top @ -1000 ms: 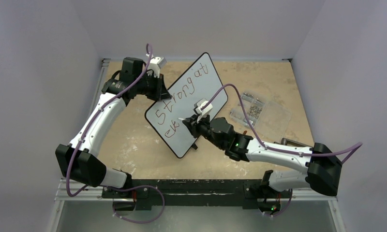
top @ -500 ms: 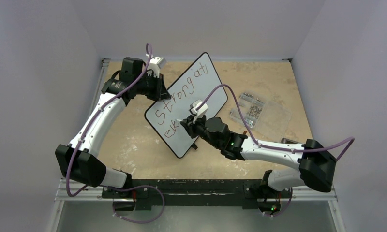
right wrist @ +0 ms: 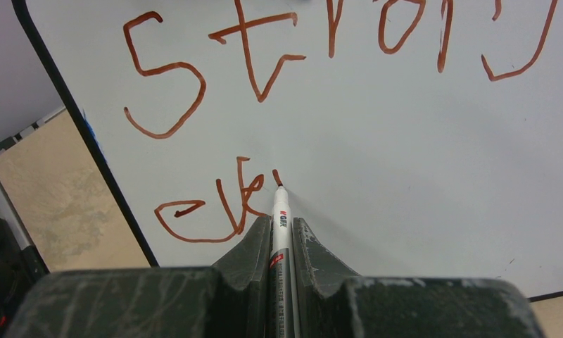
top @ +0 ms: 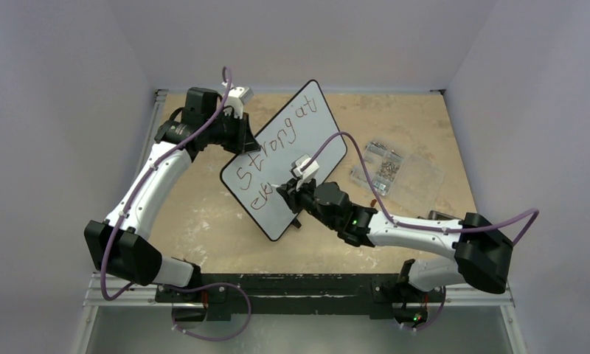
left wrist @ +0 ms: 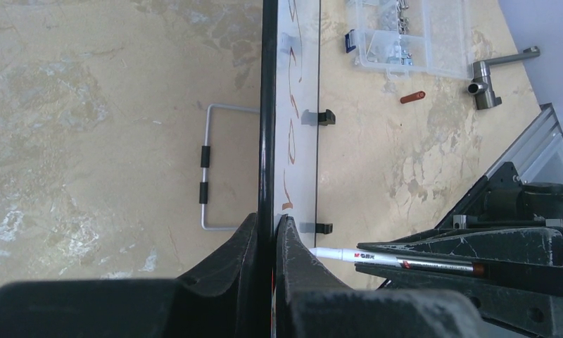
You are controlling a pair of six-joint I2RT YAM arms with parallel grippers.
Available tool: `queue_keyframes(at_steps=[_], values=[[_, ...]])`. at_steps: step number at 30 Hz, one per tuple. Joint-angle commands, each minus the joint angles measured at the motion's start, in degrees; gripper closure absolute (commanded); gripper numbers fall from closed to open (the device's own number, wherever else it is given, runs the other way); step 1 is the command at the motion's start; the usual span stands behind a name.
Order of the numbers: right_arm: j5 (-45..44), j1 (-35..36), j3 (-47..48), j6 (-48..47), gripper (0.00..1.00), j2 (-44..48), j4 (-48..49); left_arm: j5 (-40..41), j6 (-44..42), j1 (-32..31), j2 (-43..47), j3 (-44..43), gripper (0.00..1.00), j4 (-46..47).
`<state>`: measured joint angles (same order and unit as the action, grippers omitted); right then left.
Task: Write a sentence on the whiteboard
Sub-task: Write a sentence at the center of the board.
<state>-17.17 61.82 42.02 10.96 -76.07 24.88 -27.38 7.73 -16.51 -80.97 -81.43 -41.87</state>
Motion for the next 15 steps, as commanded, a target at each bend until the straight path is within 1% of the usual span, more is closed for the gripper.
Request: queue_keyframes(at_steps=[1, 15], values=[[-2.1, -0.2, -1.5, 0.7, 1.00, -0.1, -1.2, 8.9, -4.6, 0.6, 1.7, 0.0, 1.00, -0.3], [-1.4, -0.2, -2.5, 1.5, 1.00, 1.4, -1.8, 8.7, -4.5, 0.5, 1.6, -0.1, 1.00, -0.2]])
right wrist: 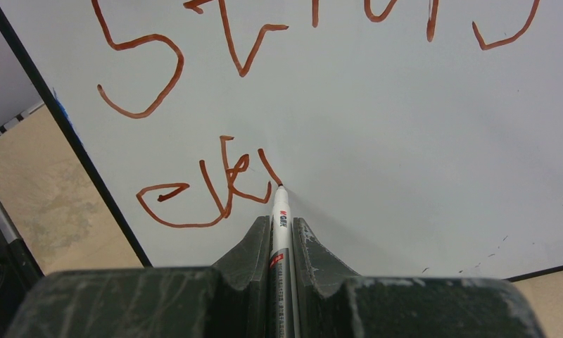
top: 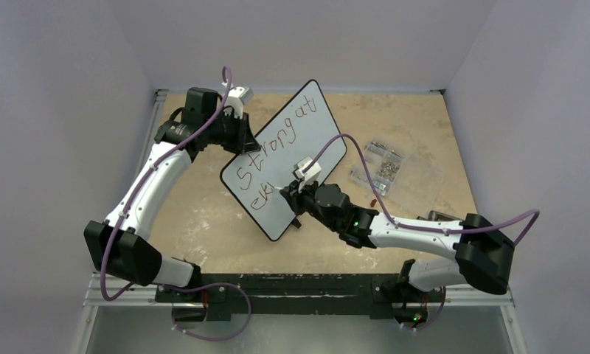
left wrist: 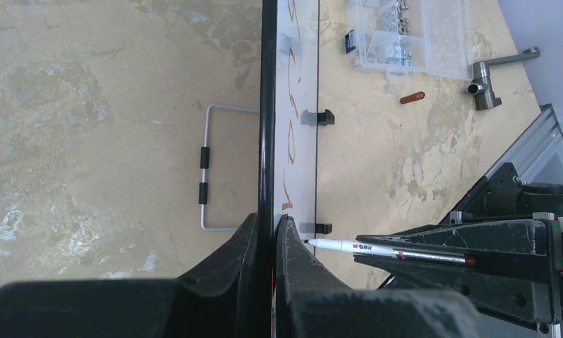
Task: Write a sentence on the whiteboard
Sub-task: Write a sentence at the center of the board.
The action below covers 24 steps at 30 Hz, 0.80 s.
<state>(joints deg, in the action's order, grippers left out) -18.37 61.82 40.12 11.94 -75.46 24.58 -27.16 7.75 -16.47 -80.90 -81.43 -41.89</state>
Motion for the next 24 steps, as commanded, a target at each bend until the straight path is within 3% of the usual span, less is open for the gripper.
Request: queue_keyframes(at_steps=[1, 24], values=[[-0.1, -0.2, -0.5, 0.6, 1.00, 1.0, -1.5, 8.4, -4.5, 0.6, 1.5, -0.1, 1.00, -0.2], [0.5, -0.2, 8.8, -1.9, 1.00, -2.0, -2.6, 8.2, -4.5, 0.6, 1.4, -0.2, 1.00, -0.2]])
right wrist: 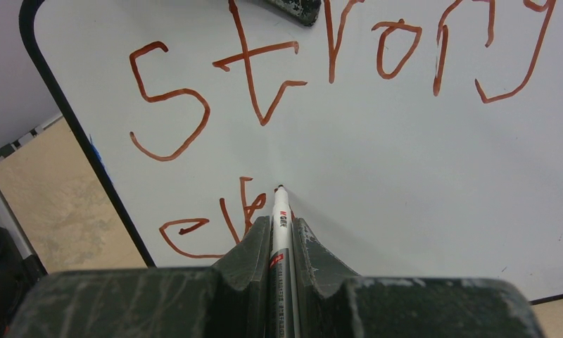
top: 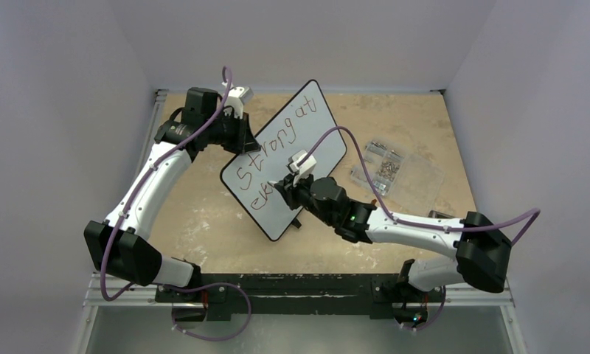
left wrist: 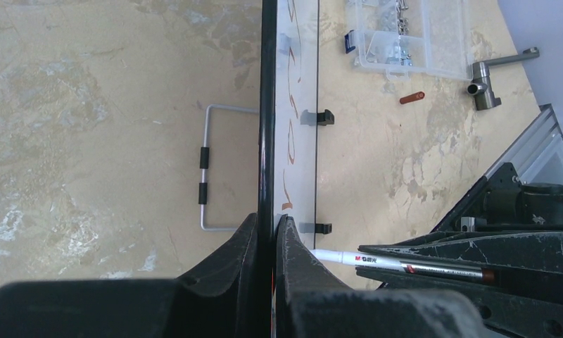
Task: Write a sentence on the whiteboard
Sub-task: Write a sentence at the center of the board.
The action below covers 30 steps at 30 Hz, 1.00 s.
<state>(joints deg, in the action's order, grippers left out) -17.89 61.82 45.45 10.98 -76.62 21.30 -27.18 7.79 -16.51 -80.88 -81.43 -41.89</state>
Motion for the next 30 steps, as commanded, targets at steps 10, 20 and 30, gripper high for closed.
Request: queue_keyframes(at_steps=[10, 20, 30], values=[[-2.2, -0.2, 4.8, -1.0, 1.00, 0.0, -1.5, 8.3, -4.5, 0.5, 1.6, -0.2, 1.00, -0.2], [-3.3, -0.2, 2.5, -0.5, 1.00, 4.3, -1.7, 8.3, -4.5, 0.6, 1.7, -0.1, 1.00, -0.2], [-3.2, -0.3, 1.8, -0.4, 1.00, 3.4, -0.5, 8.5, -4.5, 0.6, 1.6, -0.1, 1.00, -0.3]])
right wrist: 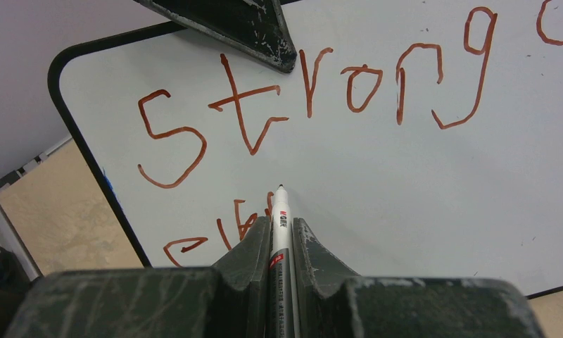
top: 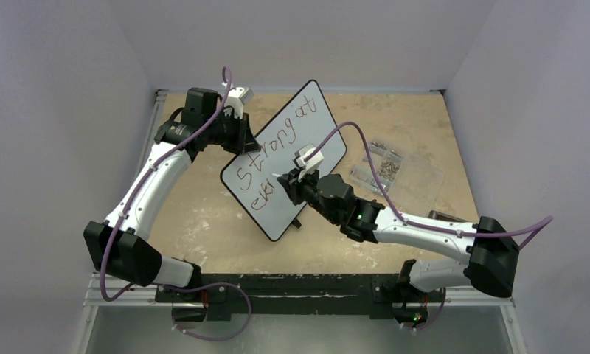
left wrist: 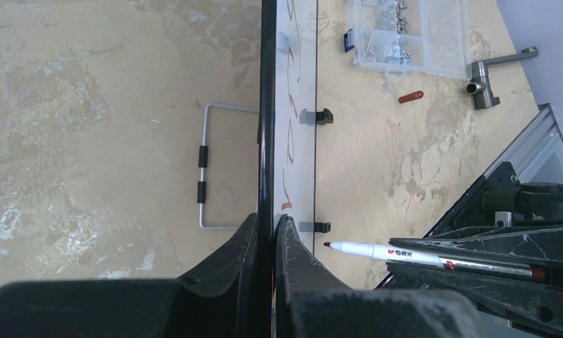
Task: Write a sentence on the whiteboard
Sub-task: Write a sentence at the center of the board.
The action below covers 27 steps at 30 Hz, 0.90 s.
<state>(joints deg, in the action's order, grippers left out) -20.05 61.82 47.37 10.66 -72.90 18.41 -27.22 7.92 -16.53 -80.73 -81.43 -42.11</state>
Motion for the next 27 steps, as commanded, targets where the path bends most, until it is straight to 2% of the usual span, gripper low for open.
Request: queue_keyframes(at_steps=[1, 10, 27], values=[[-1.0, -0.2, 0.1, -0.2, 1.00, -0.7, 2.5, 8.6, -4.7, 0.6, 1.5, -0.1, 1.00, 0.0], [-0.6, -0.2, 2.0, -0.7, 1.00, -3.8, 1.7, 8.7, -4.8, 0.6, 1.7, -0.1, 1.00, -0.1], [-0.7, -0.2, -4.8, 2.9, 1.00, -2.2, 1.1, 8.5, -4.6, 0.6, 1.7, -0.2, 1.00, 0.0]])
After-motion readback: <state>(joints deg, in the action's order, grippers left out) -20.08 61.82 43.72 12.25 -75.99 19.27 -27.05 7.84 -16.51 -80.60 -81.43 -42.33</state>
